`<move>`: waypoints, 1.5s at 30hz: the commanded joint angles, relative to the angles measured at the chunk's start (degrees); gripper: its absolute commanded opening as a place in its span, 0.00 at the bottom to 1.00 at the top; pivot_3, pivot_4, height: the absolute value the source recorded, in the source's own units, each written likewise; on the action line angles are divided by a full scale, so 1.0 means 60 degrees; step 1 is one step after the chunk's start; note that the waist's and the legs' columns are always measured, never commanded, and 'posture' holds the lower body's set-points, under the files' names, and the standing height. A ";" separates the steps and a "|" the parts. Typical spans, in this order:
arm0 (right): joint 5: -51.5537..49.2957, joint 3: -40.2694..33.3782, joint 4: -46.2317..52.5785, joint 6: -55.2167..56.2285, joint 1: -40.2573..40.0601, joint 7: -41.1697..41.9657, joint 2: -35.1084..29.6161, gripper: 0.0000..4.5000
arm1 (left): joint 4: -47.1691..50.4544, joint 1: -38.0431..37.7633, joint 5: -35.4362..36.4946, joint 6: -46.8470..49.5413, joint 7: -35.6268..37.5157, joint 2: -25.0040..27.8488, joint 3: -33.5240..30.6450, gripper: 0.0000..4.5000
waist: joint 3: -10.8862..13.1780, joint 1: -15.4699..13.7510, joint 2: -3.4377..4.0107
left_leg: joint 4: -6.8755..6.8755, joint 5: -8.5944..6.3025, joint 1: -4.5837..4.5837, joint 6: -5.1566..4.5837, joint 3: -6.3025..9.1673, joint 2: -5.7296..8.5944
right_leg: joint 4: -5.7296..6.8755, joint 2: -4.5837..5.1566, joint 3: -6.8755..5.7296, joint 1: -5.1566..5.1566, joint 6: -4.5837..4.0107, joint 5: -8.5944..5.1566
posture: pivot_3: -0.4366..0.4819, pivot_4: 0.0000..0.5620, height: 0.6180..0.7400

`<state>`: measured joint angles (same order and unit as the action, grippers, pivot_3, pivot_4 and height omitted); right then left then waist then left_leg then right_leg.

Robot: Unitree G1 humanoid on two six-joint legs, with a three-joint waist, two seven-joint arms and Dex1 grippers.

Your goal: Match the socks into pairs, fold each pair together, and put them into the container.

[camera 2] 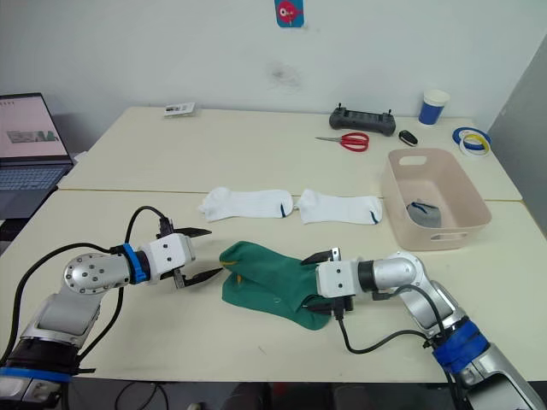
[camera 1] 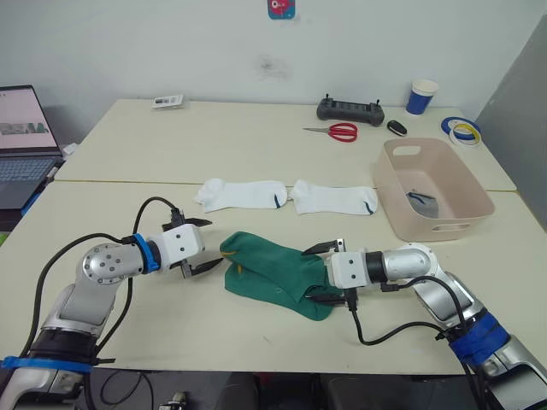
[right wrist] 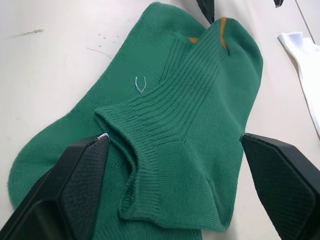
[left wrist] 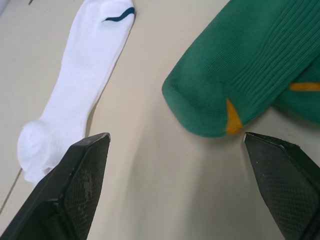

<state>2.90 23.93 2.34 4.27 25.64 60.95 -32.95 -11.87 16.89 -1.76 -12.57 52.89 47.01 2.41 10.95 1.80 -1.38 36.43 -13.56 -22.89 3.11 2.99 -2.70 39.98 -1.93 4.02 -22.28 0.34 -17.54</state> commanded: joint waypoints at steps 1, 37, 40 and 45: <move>0.0086 -0.0075 -0.0002 0.0172 0.0168 -0.0092 0.0095 1.00 | -0.0579 0.0487 -0.0237 -0.0628 -0.0242 -0.0175 0.0134 0.99 | 0.0000 -0.0010 0.0000 | 0.0000 0.0000 0.0000 0.0000 -0.0001 0.0001 | 0.0000 0.0000 -0.0001 0.0001 0.0000 0.0000 | 0.48 0.27 1.00; -0.4820 -0.1989 0.2981 -0.6185 0.0922 0.1219 -0.0688 0.00 | 0.2505 0.1005 0.3468 0.2848 0.3348 0.1299 -0.0368 0.00 | 0.0000 0.0020 0.0001 | 0.0042 -0.0001 -0.0004 -0.0002 0.0025 -0.0005 | 0.0034 -0.0005 -0.0018 0.0009 0.0004 0.0000 | 0.48 0.27 1.00; -0.5953 -0.2356 0.3388 -0.7567 0.0749 0.1053 -0.0863 0.00 | 0.3927 0.0620 0.4856 0.5147 0.3995 0.2323 -0.0678 0.00 | 0.0000 0.0039 0.0001 | 0.0040 -0.0001 -0.0004 -0.0003 0.0021 -0.0008 | 0.0034 -0.0008 -0.0012 0.0007 0.0040 -0.0022 | 0.48 0.27 1.00; -0.7899 -0.3106 0.3968 -0.9875 0.0286 0.0458 -0.1028 0.00 | 0.5394 0.0115 0.6490 0.7796 0.4394 0.3464 -0.1040 0.00 | 0.0003 0.0075 0.0004 | 0.0039 -0.0002 -0.0003 -0.0004 0.0020 -0.0010 | 0.0032 -0.0008 -0.0012 0.0007 0.0042 -0.0027 | 0.48 0.27 1.00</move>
<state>-40.83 7.39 23.61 -52.13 27.66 64.43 -38.44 18.13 17.57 34.33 30.67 78.69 66.69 -1.91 10.96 2.25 -1.35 36.66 -13.57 -22.91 3.08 3.11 -2.74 40.17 -1.98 3.94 -22.23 0.60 -17.71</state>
